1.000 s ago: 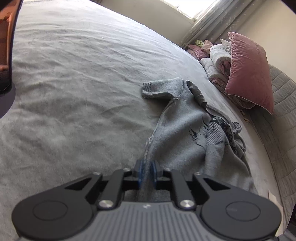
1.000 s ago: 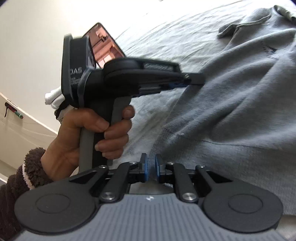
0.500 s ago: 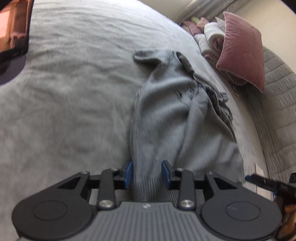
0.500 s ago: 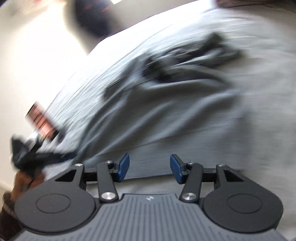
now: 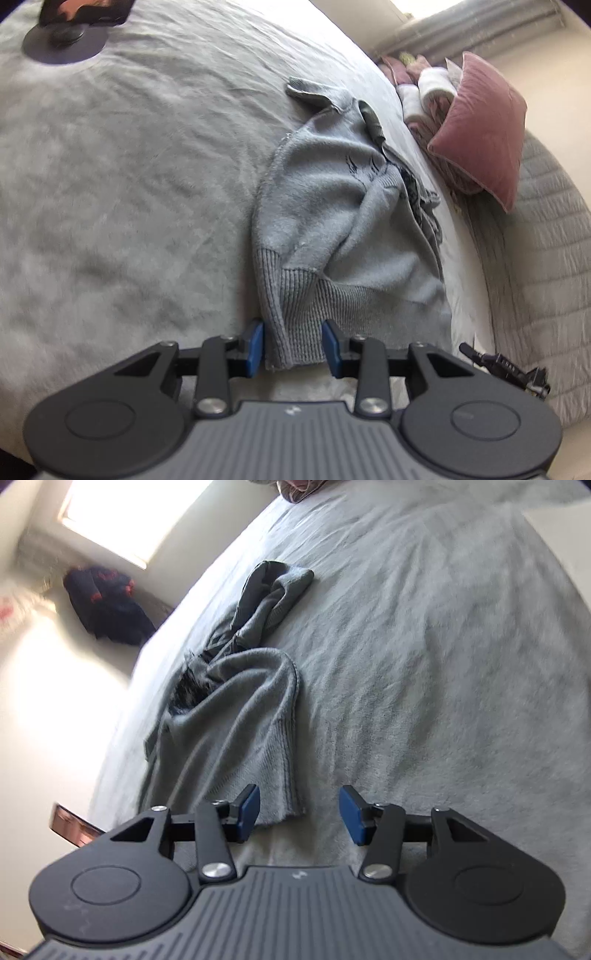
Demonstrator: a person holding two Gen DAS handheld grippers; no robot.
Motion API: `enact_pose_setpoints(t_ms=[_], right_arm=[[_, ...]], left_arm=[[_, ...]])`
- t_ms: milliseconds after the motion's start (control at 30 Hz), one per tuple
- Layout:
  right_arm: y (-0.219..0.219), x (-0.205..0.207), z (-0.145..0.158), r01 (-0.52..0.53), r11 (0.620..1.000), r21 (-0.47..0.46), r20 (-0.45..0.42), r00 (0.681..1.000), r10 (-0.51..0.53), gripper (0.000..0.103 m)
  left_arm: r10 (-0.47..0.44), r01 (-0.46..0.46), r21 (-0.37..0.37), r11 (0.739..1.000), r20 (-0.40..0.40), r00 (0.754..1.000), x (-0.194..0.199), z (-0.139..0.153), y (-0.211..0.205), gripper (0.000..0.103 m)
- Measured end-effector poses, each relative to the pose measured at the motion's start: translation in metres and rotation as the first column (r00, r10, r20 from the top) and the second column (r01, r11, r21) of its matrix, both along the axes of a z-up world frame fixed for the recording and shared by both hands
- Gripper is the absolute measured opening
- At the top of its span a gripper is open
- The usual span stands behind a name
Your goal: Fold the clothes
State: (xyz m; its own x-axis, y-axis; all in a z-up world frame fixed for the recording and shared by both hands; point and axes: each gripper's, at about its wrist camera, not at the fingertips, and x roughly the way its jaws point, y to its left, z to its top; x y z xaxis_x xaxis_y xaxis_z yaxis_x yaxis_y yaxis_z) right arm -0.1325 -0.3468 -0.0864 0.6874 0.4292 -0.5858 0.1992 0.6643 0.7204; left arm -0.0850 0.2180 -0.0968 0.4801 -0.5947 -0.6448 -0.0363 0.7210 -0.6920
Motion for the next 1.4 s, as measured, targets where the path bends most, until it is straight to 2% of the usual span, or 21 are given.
enact_pose_setpoints(t_ms=[133,267,300,367,400,500,633,833,1033,1133,1267,1400], right_arm=[[0.003,0.006,-0.003,0.001,1.000,0.027,0.015,1.000,-0.001,0.053],[0.012,0.011,-0.005,0.000,1.000,0.018,0.035,0.999,-0.001,0.052],[0.015,0.014,-0.005,-0.002,1.000,0.007,0.039,0.999,0.001,0.046],[0.019,0.016,-0.004,-0.009,1.000,-0.023,0.037,0.999,0.010,0.025],[0.020,0.016,-0.003,-0.012,0.999,-0.039,0.035,0.999,0.013,0.009],[0.024,0.015,0.003,-0.019,0.997,-0.079,0.039,0.999,0.022,0.009],[0.024,-0.007,0.027,-0.028,0.994,-0.108,0.100,0.994,0.039,0.009],[0.029,-0.045,0.055,-0.060,0.980,-0.191,0.107,0.991,0.082,0.009],[0.034,-0.083,0.083,-0.091,0.958,-0.272,0.107,0.987,0.124,0.009],[0.033,-0.092,0.077,-0.105,0.951,-0.292,0.065,0.989,0.130,0.009],[0.030,-0.091,0.056,-0.124,0.947,-0.296,-0.006,0.992,0.128,0.009],[0.029,-0.084,0.033,-0.140,0.945,-0.295,-0.071,0.990,0.124,0.009]], left_arm=[[0.043,-0.042,-0.032,0.999,0.008,0.999,-0.003,-0.005,-0.003,0.032],[0.077,-0.076,-0.036,0.996,0.016,0.997,-0.005,-0.009,-0.006,0.023],[0.085,-0.084,-0.035,0.996,0.016,0.996,-0.006,-0.010,-0.006,0.016],[0.104,-0.104,-0.026,0.994,0.006,0.995,-0.007,-0.011,-0.005,0.007],[0.112,-0.111,-0.026,0.993,0.005,0.994,-0.008,-0.010,-0.003,0.007],[0.123,-0.123,-0.017,0.992,0.028,0.992,-0.014,-0.001,0.000,0.006],[0.104,-0.103,-0.017,0.995,0.058,0.993,-0.022,0.017,0.005,0.006],[0.029,-0.030,0.007,1.000,0.083,0.996,-0.034,0.036,0.005,0.005],[-0.045,0.041,0.047,0.998,0.094,0.994,-0.047,0.043,0.002,0.005],[-0.068,0.062,0.079,0.995,0.079,0.995,-0.050,0.038,0.002,0.005],[-0.085,0.081,0.154,0.985,0.019,0.996,-0.043,0.017,-0.005,0.005],[-0.102,0.099,0.175,0.979,0.005,0.995,-0.037,0.010,-0.009,0.006]])
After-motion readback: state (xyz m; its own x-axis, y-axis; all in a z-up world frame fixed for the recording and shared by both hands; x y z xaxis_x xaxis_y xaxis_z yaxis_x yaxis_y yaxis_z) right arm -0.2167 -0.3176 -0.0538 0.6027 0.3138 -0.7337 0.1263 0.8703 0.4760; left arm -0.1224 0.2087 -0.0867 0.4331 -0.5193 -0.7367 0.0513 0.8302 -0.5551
